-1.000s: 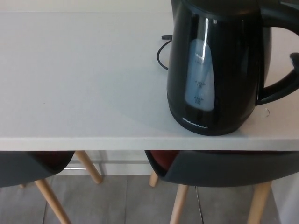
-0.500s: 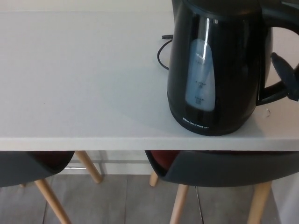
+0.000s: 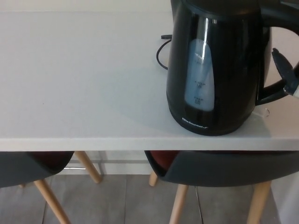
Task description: Pick up a kettle on a counter using the right hand and walk towards another counter and put the kettle near the coffee maker
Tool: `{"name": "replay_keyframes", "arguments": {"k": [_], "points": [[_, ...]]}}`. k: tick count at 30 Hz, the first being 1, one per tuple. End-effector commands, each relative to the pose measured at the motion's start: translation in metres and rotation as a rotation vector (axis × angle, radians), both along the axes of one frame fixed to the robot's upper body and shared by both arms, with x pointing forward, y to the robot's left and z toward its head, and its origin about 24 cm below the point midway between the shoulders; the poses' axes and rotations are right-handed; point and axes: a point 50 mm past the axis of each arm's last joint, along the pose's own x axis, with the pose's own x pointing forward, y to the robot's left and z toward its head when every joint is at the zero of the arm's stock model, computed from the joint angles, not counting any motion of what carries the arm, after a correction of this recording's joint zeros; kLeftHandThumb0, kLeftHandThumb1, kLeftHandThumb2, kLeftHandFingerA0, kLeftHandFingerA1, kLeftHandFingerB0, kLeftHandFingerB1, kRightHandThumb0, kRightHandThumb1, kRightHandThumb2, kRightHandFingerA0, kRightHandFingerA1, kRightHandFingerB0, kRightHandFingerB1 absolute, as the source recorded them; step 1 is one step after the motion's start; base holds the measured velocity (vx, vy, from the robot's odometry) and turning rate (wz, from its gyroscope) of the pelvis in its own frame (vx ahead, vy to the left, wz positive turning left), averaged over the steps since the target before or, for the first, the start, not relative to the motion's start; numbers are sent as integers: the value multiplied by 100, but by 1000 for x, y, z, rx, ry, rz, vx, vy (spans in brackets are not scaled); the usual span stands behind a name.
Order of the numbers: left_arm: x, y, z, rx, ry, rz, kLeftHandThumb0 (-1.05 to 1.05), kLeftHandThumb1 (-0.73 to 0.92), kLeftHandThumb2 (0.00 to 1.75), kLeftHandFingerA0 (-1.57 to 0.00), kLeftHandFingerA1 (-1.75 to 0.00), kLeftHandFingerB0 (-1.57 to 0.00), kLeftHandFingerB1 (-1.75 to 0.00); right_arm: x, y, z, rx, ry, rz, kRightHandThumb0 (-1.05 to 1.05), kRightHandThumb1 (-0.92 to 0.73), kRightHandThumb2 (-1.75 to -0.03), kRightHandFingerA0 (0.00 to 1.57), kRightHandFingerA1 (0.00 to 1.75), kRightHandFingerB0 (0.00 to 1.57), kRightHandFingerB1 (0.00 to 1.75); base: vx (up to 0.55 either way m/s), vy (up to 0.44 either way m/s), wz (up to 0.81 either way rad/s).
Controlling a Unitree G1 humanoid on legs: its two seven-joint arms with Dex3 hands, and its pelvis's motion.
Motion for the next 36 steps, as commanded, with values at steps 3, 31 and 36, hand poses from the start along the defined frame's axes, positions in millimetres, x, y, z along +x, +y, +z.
{"name": "replay_keyframes", "arguments": {"k": [3, 31, 36], "points": [[6, 13, 10, 93, -113, -1, -6, 33, 126, -113, -104, -100, -87, -3, 0, 24, 60, -151, 13, -29, -69, -60, 56, 60, 36, 42, 0, 0, 0], [-10, 7, 13, 112, -76, -62, -7, 35, 130, -106, -107, -99, -94, 1, 1, -12, -130, 122, 108, -11, -63, -83, 92, 74, 59, 56, 0, 0, 0], [-11, 8, 12, 91, -85, -41, -5, 32, 135, -110, -107, -102, -93, 2, -4, -17, -270, 192, 86, -21, -67, -83, 100, 80, 69, 60, 0, 0, 0]]}}
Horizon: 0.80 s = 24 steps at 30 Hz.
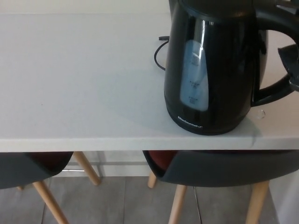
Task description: Pick up a kettle on a counter using the right hand and walk towards another counter and put the kettle near the coffee maker
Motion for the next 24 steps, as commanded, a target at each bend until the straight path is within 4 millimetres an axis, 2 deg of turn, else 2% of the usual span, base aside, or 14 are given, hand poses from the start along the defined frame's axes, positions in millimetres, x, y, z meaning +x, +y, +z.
{"name": "replay_keyframes", "arguments": {"k": [1, 4, 5, 9, 10, 13, 14, 18, 19, 24], "points": [[6, 9, 8, 65, -75, -20, -4, 31, 139, -106, -111, -101, -95, 3, -7, -28, -115, 213, -15, -31, -83, -67, 113, 92, 69, 62, 0, 0, 0], [6, 9, 8, 66, -75, -21, -4, 31, 139, -106, -111, -101, -95, 3, -7, -28, -123, 218, -18, -31, -83, -67, 113, 92, 69, 62, 0, 0, 0], [6, 7, 9, 69, -84, -29, -7, 29, 143, -100, -121, -97, -99, 3, -8, -27, -120, 218, -13, -15, -58, -107, 117, 128, 87, 78, 0, 0, 0], [6, 4, 11, 73, -96, -40, -7, 29, 143, -100, -121, -97, -99, 2, -9, -27, -117, 218, -5, -15, -58, -107, 117, 128, 87, 78, 0, 0, 0], [6, 5, 10, 58, -95, -38, -10, 31, 138, -106, -120, -99, -99, 2, -5, -26, -92, 151, -36, -13, -50, -119, 95, 160, 90, 139, 0, 0, 0], [5, 6, 9, 51, -96, -37, -10, 31, 138, -106, -120, -99, -99, 2, -3, -26, -80, 120, -50, -13, -50, -119, 95, 160, 90, 139, 0, 0, 0], [3, 7, 9, 46, -92, -35, -12, 41, 126, -108, -115, -99, -96, 2, -2, -24, -54, 88, -67, -17, -61, -108, 85, 175, 70, 161, 0, 0, 0], [1, 7, 9, 37, -86, -31, -12, 41, 126, -108, -115, -99, -96, 3, 0, -22, -12, 37, -96, -17, -61, -108, 85, 175, 70, 161, 0, 0, 0], [-1, 6, 10, 43, -89, -29, -12, 36, 131, -109, -122, -98, -98, 5, 1, -20, 11, 26, -113, -18, -58, -112, 85, 175, 72, 160, 0, 0, 0], [-5, 5, 11, 49, -86, -28, -11, 36, 131, -108, -122, -99, -98, 9, 4, -13, 81, -8, -166, -18, -55, -114, 87, 175, 74, 160, 0, 0, 0]]}}
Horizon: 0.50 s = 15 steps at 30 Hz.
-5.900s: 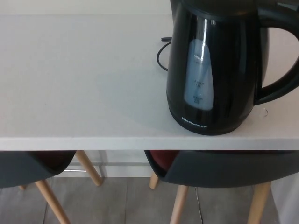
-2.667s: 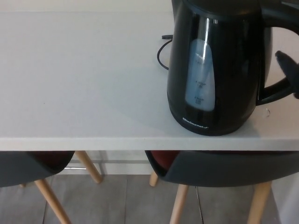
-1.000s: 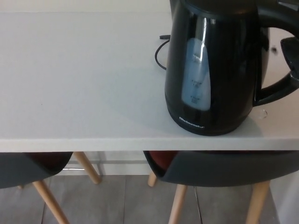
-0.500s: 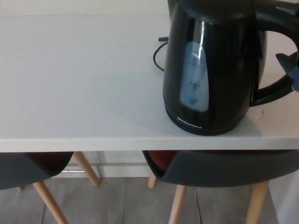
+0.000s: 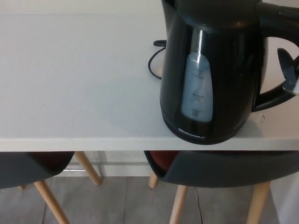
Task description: Pick up a kettle on a counter using the right hand and walk towards another counter and put the kettle near the coffee maker
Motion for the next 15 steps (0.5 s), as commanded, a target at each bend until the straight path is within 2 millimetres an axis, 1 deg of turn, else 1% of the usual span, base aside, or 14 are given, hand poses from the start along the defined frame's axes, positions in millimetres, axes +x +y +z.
{"name": "replay_keyframes", "arguments": {"k": [1, 2, 3, 6, 7, 10, 11, 12, 13, 15], "points": [[1, 6, 8, 50, -70, -3, -11, 36, 131, -108, -122, -99, -98, 4, -5, -11, 33, 53, -82, -18, -55, -114, 87, 175, 74, 160, 0, 0, 0], [-1, 7, 8, 43, -65, 4, -12, 39, 125, -107, -118, -98, -97, 5, -4, -10, 63, 29, -112, -18, -47, -123, 86, 175, 75, 162, 0, 0, 0], [-4, 8, 7, 34, -59, 14, -12, 39, 125, -107, -118, -98, -97, 6, -3, -9, 100, 1, -149, -18, -47, -123, 86, 175, 75, 162, 0, 0, 0], [-5, 9, 7, 31, -59, 16, -12, 39, 125, -107, -118, -98, -97, 7, -3, -9, 111, -7, -161, -18, -47, -123, 86, 175, 75, 162, 0, 0, 0], [-9, 7, 8, 43, -44, 3, -10, 37, 136, -107, -117, -95, -95, 5, -6, -7, 152, -51, -203, -16, -39, -134, 87, 175, 75, 163, 0, 0, 0], [-11, 6, 8, 48, -38, -3, -10, 37, 136, -107, -117, -95, -95, 5, -7, -7, 173, -72, -224, -16, -39, -134, 87, 175, 75, 163, 0, 0, 0], [-14, 6, 8, 43, -39, 9, -9, 39, 134, -104, -120, -96, -97, 4, -10, -4, 224, -125, -272, -18, -42, -134, 91, 175, 75, 159, 0, 0, 0], [-15, 6, 9, 41, -40, 14, -9, 39, 134, -104, -120, -96, -97, 3, -11, -3, 247, -148, -294, -18, -42, -134, 91, 175, 75, 159, 0, 0, 0], [-15, 6, 9, 38, -42, 25, -9, 41, 131, -104, -119, -97, -96, 3, -11, -3, 264, -160, -311, -18, -43, -132, 91, 175, 76, 159, 0, 0, 0], [-15, 6, 9, 38, -42, 26, -9, 41, 131, -104, -119, -97, -96, 3, -11, -3, 268, -163, -315, -18, -43, -132, 91, 175, 76, 159, 0, 0, 0]]}}
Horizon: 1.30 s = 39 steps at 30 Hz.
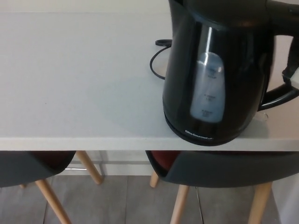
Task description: Pick up a kettle on a counter using the right hand and walk towards another counter and put the kettle near the coffee maker
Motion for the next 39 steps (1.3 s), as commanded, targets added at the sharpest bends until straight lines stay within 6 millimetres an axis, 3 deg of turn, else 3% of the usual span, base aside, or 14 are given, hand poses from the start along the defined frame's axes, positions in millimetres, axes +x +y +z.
{"name": "replay_keyframes", "arguments": {"k": [1, 4, 9, 15, 20, 22, 25, 26, 28, 31, 39], "points": [[-1, 8, 7, 45, -56, -7, -11, 42, 127, -107, -116, -97, -95, -2, -9, 7, 56, -103, -160, -18, -45, -129, 93, 175, 78, 162, 0, 0, 0], [-1, 9, 6, 41, -51, -9, -11, 42, 127, -107, -116, -97, -95, -2, -10, 8, 64, -117, -178, -18, -45, -129, 93, 175, 78, 162, 0, 0, 0], [1, 6, 6, 43, -65, -31, -15, 39, 135, -114, -115, -102, -98, 5, -12, 29, 136, -173, -203, -17, -38, -146, 98, 175, 85, 156, 0, 0, 0], [-3, 5, 6, 29, -57, -18, -13, 36, 135, -111, -118, -101, -98, 10, -10, 53, 188, -213, -170, -16, -38, -146, 101, 175, 85, 155, 0, 0, 0], [-3, 4, 5, 23, -58, -15, -13, 36, 135, -111, -118, -101, -98, 10, -10, 55, 200, -214, -166, -16, -38, -146, 101, 175, 85, 155, 0, 0, 0], [-3, 3, 8, 45, -66, -35, -8, 30, 144, -103, -117, -100, -97, 11, -2, 76, 219, -262, -122, -13, -35, -149, 102, 175, 86, 154, 0, 0, 0], [-3, 3, 8, 45, -65, -36, -8, 30, 144, -103, -117, -100, -97, 11, -2, 77, 221, -259, -124, -13, -35, -149, 102, 175, 86, 154, 0, 0, 0], [-4, 4, 8, 46, -61, -33, -11, 33, 142, -107, -118, -101, -98, 14, 3, 86, 200, -253, -105, -16, -37, -137, 102, 175, 87, 156, 0, 0, 0], [-5, 5, 9, 46, -60, -32, -11, 33, 142, -107, -118, -101, -98, 16, 6, 91, 192, -249, -98, -16, -37, -137, 102, 175, 87, 156, 0, 0, 0], [-6, 2, 7, 35, -41, -49, -4, 23, 150, -108, -116, -100, -95, 25, 13, 110, 208, -258, -91, -18, -34, -148, 103, 175, 89, 152, 0, 0, 0], [-9, 1, 6, 31, -19, -76, -9, 34, 138, -107, -115, -98, -95, 28, 17, 108, 258, -265, -64, -17, -30, -150, 106, 175, 90, 162, 0, 0, 0]]}}
